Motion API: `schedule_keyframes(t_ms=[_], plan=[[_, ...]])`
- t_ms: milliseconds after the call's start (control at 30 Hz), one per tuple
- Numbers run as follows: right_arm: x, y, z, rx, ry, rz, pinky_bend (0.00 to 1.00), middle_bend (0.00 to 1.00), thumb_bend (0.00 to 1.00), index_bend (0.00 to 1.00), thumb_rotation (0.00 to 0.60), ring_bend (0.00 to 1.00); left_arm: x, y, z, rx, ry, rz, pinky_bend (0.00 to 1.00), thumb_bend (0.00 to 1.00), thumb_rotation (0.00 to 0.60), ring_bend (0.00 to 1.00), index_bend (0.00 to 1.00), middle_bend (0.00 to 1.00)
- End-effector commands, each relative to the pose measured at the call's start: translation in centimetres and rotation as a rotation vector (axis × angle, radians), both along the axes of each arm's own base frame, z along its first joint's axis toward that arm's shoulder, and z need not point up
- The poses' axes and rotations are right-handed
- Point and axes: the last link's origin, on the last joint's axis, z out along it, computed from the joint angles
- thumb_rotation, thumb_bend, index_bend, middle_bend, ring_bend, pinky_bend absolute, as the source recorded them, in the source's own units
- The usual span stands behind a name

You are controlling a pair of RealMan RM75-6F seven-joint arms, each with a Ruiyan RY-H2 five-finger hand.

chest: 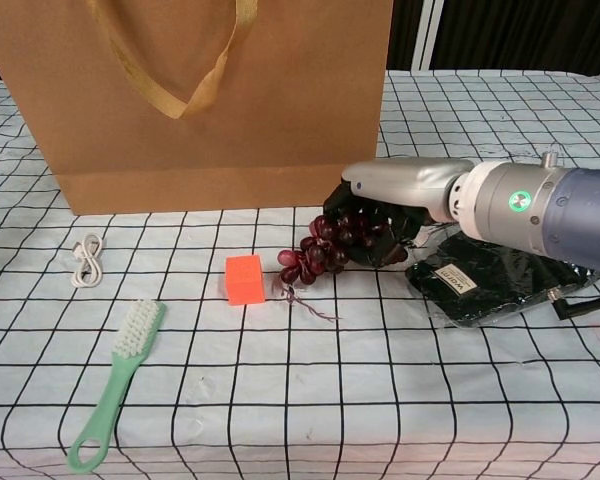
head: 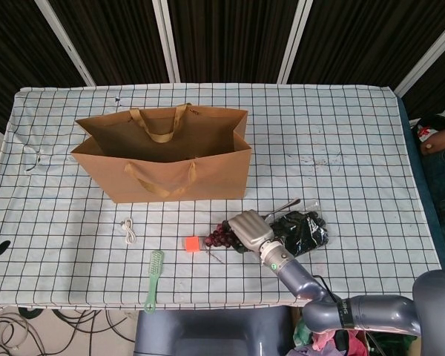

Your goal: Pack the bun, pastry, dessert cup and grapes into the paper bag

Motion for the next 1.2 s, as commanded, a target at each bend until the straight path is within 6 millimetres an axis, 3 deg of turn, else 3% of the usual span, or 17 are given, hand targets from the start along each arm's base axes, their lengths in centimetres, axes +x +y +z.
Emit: schedule_keyframes(t_ms=[33,333,567,800,933,1067,1200], plan=[[-0.2,-0.1,1.0,0.007,-0.073,-0.047,0.43,0.52,0.48,0.65,0.600,0.56,0.0,0.0,0.0,0.001,0.000,0.001,0.06,0.03,0.600,0.00,0.15,0.07],[-0.7,0.0,4.5,-0.023,-0.288,-0.146,0.42,0.52,0.48,0.67,0.600,0.56,-0.1,0.1,0.1,0.006,0.000,0.005,0.06,0.03,0.600,0.00,0.15,0.07],[-2.8,0.5,8.5,-0.085,-0.447,-0.220,0.42,0.52,0.48,0.68,0.600,0.56,0.0,0.1,-0.1,0.004,0.006,0.007,0.06,0.03,0.600,0.00,0.15,0.07],[-5.0,0.3,15.0,-0.222,-0.616,-0.261,0.43,0.52,0.48,0.69,0.600,0.56,0.0,0.1,-0.3,0.005,0.014,0.012,0.06,0.03,0.600,0.00,0.15,0.07],[-5.8,-0.1,20.1,-0.369,-0.720,-0.251,0.43,0.52,0.48,0.70,0.600,0.56,0.0,0.1,-0.4,0.001,0.017,0.010,0.06,0.03,0.600,0.00,0.15,0.07],[-6.0,-0.5,23.6,-0.473,-0.757,-0.228,0.42,0.51,0.48,0.70,0.600,0.56,0.1,0.1,-0.6,-0.005,0.020,0.009,0.06,0.03,0.600,0.00,0.15,0.07],[-4.9,-1.8,25.8,-0.513,-0.732,-0.203,0.42,0.50,0.47,0.70,0.600,0.54,0.1,0.1,-0.7,-0.009,0.022,0.011,0.06,0.03,0.600,0.00,0.15,0.07]])
